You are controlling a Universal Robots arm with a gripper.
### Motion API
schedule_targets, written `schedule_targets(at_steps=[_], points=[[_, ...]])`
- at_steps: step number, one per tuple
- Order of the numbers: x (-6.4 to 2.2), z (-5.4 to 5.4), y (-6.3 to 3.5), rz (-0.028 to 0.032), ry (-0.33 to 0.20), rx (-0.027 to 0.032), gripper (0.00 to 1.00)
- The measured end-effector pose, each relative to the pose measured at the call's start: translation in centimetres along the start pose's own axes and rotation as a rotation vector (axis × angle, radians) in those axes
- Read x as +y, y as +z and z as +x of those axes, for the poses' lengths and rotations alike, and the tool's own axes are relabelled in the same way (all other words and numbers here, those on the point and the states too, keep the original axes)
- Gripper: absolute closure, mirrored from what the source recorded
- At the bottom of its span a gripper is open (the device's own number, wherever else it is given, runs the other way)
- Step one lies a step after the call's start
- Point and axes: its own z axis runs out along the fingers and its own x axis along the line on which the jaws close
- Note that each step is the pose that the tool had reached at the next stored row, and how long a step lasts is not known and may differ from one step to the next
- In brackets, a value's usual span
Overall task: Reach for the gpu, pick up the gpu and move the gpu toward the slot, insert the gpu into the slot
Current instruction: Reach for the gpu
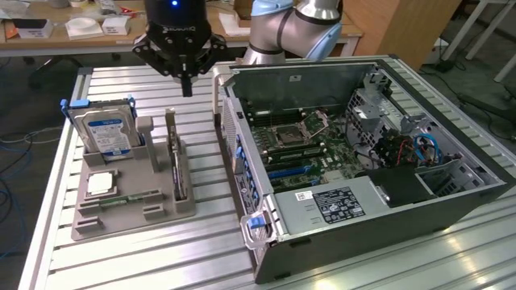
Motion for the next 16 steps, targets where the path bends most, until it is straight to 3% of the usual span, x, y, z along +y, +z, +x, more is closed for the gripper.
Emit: schedule_targets(at_steps=[11,16], points=[[-0.31,4.1,0.02,0.0001,0.000,0.0006,0.90],[-0.34,4.5,0.03,0.0000,0.000,0.0008,0.90]])
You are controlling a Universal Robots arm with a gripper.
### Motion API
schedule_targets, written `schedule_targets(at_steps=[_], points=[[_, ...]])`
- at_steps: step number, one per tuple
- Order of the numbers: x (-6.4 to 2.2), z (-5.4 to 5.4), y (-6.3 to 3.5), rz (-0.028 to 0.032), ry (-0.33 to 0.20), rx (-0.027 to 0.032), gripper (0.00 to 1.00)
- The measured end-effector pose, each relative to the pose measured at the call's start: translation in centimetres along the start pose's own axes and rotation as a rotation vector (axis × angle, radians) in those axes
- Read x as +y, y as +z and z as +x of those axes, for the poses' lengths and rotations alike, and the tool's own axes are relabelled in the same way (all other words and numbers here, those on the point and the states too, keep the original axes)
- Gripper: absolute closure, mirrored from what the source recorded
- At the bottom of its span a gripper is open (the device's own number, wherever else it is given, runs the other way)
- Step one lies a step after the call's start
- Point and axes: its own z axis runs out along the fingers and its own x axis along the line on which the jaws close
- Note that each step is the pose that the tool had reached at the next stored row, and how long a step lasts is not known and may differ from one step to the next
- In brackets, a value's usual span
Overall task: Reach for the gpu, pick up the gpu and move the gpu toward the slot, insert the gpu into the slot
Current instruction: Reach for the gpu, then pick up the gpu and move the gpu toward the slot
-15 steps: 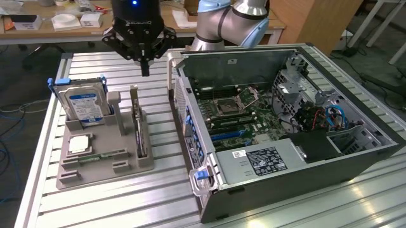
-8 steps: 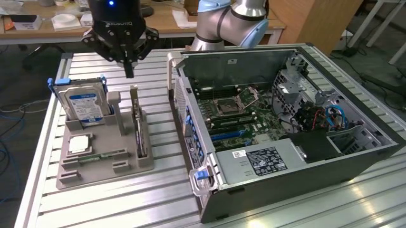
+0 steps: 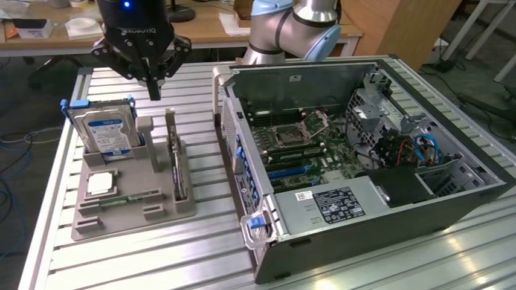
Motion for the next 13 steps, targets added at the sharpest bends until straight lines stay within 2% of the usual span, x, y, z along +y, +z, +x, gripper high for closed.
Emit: schedule_targets(at_steps=[13], points=[[-0.06,0.00,-0.01,0.0001,0.000,0.0001,0.89]])
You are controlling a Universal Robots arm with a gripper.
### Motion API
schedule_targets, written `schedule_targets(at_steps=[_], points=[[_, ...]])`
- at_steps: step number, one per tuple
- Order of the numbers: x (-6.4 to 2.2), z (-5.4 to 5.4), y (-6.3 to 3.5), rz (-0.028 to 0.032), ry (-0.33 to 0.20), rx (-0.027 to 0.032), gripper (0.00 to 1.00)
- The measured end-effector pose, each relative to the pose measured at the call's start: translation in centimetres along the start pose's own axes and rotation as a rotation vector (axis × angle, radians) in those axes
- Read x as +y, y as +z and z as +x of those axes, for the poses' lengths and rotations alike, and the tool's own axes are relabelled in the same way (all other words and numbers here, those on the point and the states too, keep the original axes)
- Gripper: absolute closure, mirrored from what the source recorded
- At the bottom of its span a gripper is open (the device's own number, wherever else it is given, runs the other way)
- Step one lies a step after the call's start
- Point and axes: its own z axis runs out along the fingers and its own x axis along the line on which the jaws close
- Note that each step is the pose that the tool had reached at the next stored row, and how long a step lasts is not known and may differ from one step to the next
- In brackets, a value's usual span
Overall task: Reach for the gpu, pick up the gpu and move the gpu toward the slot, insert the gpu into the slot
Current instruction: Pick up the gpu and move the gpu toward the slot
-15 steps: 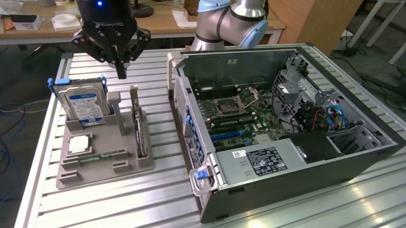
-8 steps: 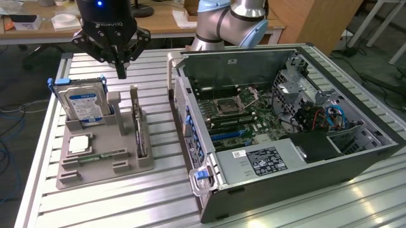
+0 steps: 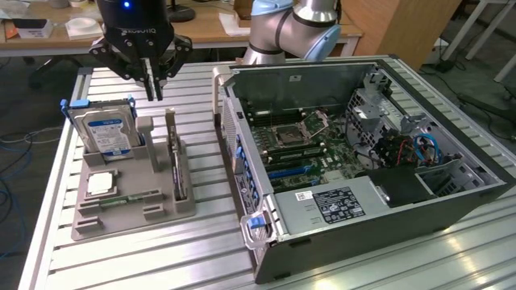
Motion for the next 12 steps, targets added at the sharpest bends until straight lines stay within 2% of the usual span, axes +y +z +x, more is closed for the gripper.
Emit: schedule_targets(at_steps=[3,4,6,7,8,10,12], points=[[-0.09,-0.01,0.00,0.0003,-0.001,0.0000,0.71],[-0.12,0.01,-0.01,0.0006,-0.005,0.0002,0.71],[-0.12,0.01,0.02,0.0000,-0.034,0.0016,0.59],[-0.13,0.00,0.04,-0.0004,-0.052,0.0024,0.59],[-0.13,0.01,0.09,-0.0009,-0.072,0.0034,0.53],[-0.15,0.01,0.25,-0.0016,-0.103,0.0053,0.53],[-0.17,0.02,0.59,-0.0015,-0.111,0.0091,0.53]])
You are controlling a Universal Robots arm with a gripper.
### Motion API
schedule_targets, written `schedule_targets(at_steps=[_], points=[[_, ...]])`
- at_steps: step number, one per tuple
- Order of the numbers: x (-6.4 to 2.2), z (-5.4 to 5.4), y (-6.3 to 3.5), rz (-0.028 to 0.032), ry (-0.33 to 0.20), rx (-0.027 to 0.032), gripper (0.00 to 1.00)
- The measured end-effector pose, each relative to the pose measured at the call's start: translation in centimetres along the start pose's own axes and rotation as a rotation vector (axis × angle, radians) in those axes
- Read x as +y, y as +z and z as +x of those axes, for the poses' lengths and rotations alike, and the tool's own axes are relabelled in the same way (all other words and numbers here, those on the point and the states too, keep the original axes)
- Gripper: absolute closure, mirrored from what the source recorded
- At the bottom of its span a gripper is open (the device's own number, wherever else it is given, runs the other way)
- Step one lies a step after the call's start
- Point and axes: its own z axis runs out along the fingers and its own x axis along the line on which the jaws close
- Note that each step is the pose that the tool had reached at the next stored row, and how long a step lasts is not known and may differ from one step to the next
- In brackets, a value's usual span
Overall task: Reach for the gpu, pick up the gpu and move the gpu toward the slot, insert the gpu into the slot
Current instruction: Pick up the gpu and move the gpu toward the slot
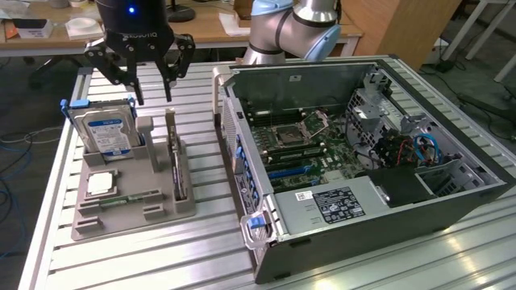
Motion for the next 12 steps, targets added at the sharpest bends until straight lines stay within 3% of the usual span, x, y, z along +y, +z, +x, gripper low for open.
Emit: schedule_targets(at_steps=[7,12], points=[[-0.19,0.0,1.25,-0.0001,-0.010,0.0091,0.53],[-0.52,0.1,2.16,-0.0003,-0.015,0.0107,0.53]])
